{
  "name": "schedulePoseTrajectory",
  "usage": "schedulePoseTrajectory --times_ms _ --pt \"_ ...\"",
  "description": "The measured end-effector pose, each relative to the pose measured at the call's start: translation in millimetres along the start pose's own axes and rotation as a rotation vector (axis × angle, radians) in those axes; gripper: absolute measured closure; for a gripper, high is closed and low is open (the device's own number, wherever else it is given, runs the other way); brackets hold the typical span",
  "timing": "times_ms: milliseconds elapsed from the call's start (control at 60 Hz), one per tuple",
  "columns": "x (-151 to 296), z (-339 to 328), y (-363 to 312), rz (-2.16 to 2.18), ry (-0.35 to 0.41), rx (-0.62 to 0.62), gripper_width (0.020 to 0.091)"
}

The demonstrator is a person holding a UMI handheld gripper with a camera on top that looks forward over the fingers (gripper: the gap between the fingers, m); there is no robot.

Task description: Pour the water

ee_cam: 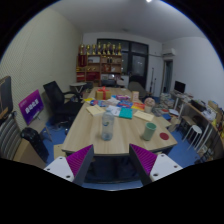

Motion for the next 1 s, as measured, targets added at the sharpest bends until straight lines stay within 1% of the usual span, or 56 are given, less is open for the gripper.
schedulePoseTrajectory --times_ms 117,133,167,317,400,550,617,700,767,833,900,1000 --pt "-1.4 -10.1 22.7 0.020 0.005 -0.072 0.0282" --pt "0.8 -3.2 21.2 0.023 0.004 -0.080 0.0284" --pt "-3.6 -17.3 32.3 0.029 0.004 -0.087 0.0283" --pt "2.9 -31.0 45.5 0.050 0.023 -0.117 0.0279" --pt "8.0 -30.0 45.3 0.048 0.035 -0.117 0.0281" --pt "15.0 -4.8 26.6 0.003 0.085 -0.061 0.0285" --pt "16.9 21.1 18.5 -0.010 0.117 -0.044 0.0284" --pt "14.2 68.8 8.4 -0.008 0.133 -0.017 0.0283" --pt "13.9 117.0 2.8 -0.004 0.166 -0.005 0.0283" --pt "11.9 170.6 -4.5 0.004 0.178 0.012 0.0282" --pt "18.4 220.2 -8.6 0.018 0.212 0.018 0.0285" --pt "29.1 286.0 -11.9 0.032 0.230 0.011 0.0283"
Point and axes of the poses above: the point between the fingertips, and its own axes, seen from behind it with the camera up: y to the right, x up, z forward, the way the camera looks, the point moved 5 cm from there along -z, backward, against the way the camera looks, and after that the axes turned 9 degrees about -y, right-handed, at the moved point
